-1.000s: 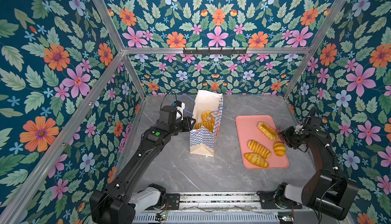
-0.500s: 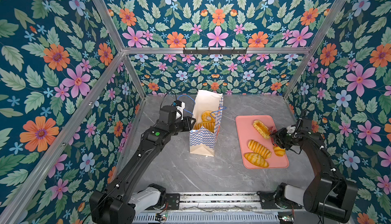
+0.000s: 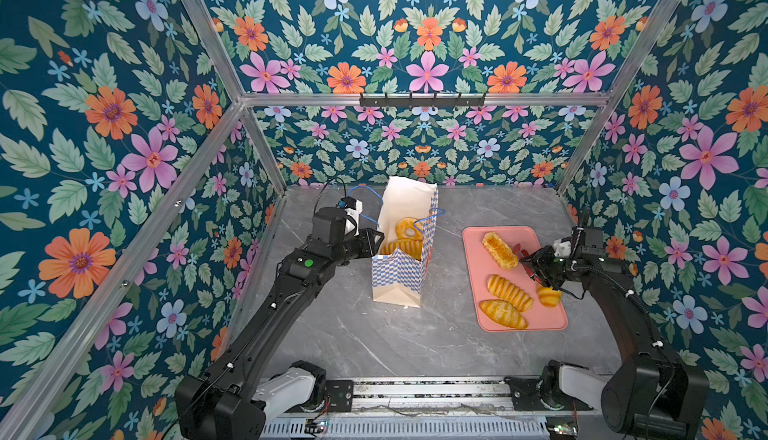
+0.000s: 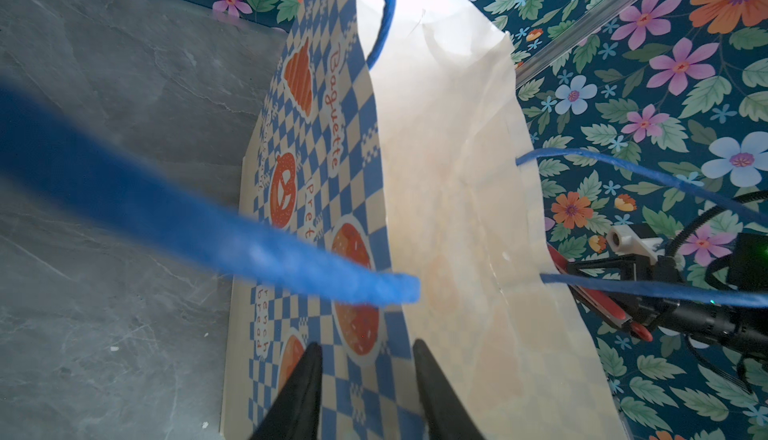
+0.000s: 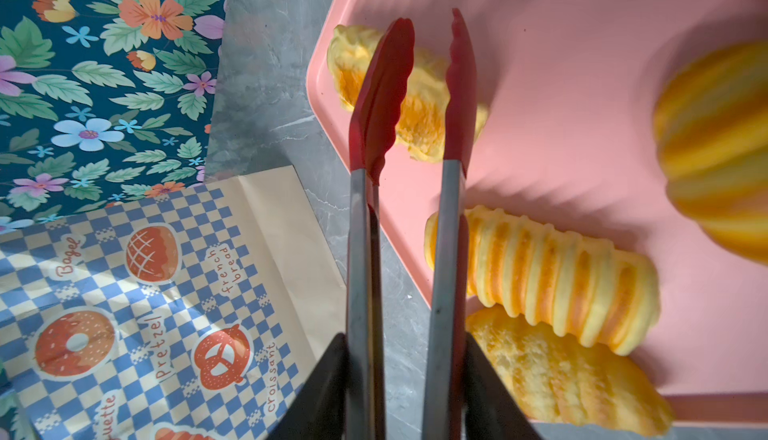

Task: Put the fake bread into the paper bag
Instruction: 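Lower the tongs and close them on the long crinkled yellow bread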

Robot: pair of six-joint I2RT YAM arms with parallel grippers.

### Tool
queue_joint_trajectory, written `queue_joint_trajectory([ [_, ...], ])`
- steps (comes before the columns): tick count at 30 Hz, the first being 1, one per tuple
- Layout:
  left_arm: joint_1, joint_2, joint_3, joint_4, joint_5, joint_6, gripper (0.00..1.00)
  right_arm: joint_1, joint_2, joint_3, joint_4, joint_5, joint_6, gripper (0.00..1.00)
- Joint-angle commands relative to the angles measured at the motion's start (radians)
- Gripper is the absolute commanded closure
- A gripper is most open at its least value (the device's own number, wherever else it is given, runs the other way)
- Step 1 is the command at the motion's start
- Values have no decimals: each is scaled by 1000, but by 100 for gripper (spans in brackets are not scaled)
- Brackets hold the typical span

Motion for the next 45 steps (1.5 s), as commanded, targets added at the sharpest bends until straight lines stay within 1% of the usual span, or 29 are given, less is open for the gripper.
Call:
queue_joint_trajectory([
  [1,0,5,9,3,2,7,62,1,-8,25,-53,72,-76,59],
  [6,1,14,15,2,6,6,62,1,-4,59,-73,137,-182,59],
  [10,0,17,16,2,8,6,63,1,4,83,-80,131,-242,61],
  [13,0,13,16,4,5,7,62,10,9,106,-89,109,-254,61],
  [15,0,15,17,5,5,8,62,45,20,139,-119,129,-269,61],
  [22,0,13,42,-24,-7,19,62,289,120,312,-273,340,-339,61],
  [28,0,8,38,-22,-7,14,62,436,244,453,-407,507,-397,61],
  [31,0,3,30,-19,-7,10,62,475,292,495,-440,562,-414,60],
  [34,0,-1,24,-13,-5,9,62,497,332,534,-465,585,-428,58],
  [40,0,2,23,-14,-1,10,62,508,387,594,-495,625,-450,57],
  [45,0,8,21,-9,3,10,62,510,416,620,-517,639,-470,54],
])
